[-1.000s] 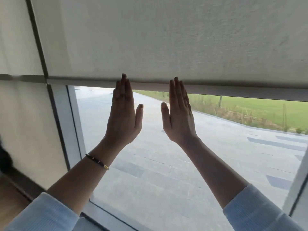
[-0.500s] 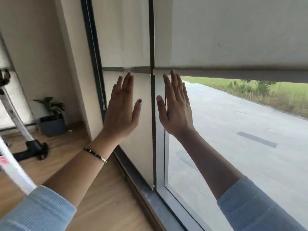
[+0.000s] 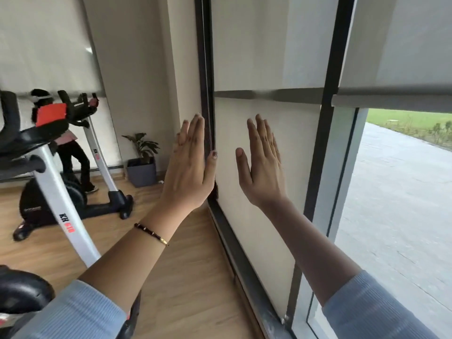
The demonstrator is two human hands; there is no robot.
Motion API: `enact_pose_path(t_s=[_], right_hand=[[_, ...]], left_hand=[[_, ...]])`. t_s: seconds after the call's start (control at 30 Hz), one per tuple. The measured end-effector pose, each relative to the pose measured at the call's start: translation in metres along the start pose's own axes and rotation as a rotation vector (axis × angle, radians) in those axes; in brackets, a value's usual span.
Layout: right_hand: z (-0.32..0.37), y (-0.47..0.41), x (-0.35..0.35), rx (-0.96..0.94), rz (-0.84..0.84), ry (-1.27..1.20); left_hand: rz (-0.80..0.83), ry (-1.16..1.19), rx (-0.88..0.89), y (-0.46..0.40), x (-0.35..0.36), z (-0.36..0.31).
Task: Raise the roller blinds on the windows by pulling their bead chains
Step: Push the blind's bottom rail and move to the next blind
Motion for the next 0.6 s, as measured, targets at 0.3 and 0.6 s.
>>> enact_pose_path(t_s=[0.3,0.6], right_hand=[[-0.027,-0.122,0.19,-0.002,0.045,-0.031],[-0.051,-0.219,0.398,-0.001,0.06,-0.028]], left_hand=[[-0.005,-0.093,-0.116,-0.078,0.069,0.197],[-0.014,-0.129,-0.105,-0.152,0.136,0.4]])
Point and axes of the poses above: each hand's wrist, its own y-axis away from the middle knuckle, its own x-axis out of the palm, z = x × y, the point moved 7 cm from there along -y, towards the middle knuckle, and after that the axes turned 10 degrees about y, right-handed, at the moved point
